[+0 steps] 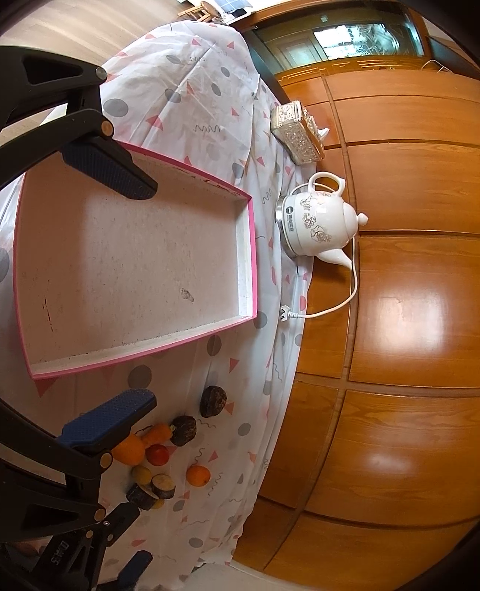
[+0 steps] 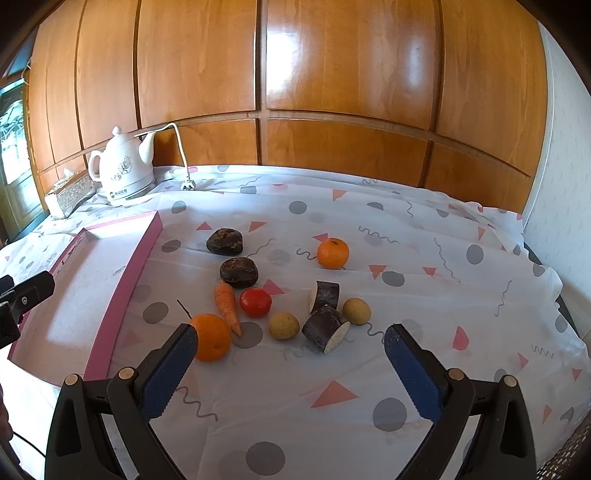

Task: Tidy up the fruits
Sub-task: 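Move the left tool toward the fruit cluster beside the pink tray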

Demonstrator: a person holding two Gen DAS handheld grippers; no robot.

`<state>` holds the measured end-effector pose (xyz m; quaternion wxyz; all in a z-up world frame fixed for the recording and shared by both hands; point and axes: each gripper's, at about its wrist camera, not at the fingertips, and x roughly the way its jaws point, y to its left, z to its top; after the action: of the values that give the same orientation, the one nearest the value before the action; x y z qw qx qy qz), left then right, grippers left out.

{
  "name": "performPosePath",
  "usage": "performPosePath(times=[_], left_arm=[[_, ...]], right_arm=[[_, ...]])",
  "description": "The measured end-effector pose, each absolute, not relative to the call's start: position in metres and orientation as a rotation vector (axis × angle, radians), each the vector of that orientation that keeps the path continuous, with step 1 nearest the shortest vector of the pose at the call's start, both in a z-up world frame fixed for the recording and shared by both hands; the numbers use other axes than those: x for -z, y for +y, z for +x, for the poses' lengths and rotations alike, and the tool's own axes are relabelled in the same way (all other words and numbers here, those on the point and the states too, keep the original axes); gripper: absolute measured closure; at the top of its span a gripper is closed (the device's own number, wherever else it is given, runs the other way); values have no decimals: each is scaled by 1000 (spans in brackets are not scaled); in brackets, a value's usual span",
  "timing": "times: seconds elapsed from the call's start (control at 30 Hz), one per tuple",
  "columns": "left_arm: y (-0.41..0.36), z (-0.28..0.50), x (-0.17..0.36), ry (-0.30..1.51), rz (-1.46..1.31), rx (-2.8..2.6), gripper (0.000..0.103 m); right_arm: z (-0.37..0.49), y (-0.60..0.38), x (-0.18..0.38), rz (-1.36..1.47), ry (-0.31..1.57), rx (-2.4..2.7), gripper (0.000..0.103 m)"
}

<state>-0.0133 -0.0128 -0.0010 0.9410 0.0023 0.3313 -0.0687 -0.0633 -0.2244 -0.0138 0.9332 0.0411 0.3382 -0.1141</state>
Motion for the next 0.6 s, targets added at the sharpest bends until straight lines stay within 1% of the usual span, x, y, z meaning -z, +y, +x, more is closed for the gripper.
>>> performPosePath(times=[0.6], left_arm=[[-31, -19, -2, 667, 61, 197, 0]], right_arm=[[-68, -241, 13, 95, 690, 271, 0]])
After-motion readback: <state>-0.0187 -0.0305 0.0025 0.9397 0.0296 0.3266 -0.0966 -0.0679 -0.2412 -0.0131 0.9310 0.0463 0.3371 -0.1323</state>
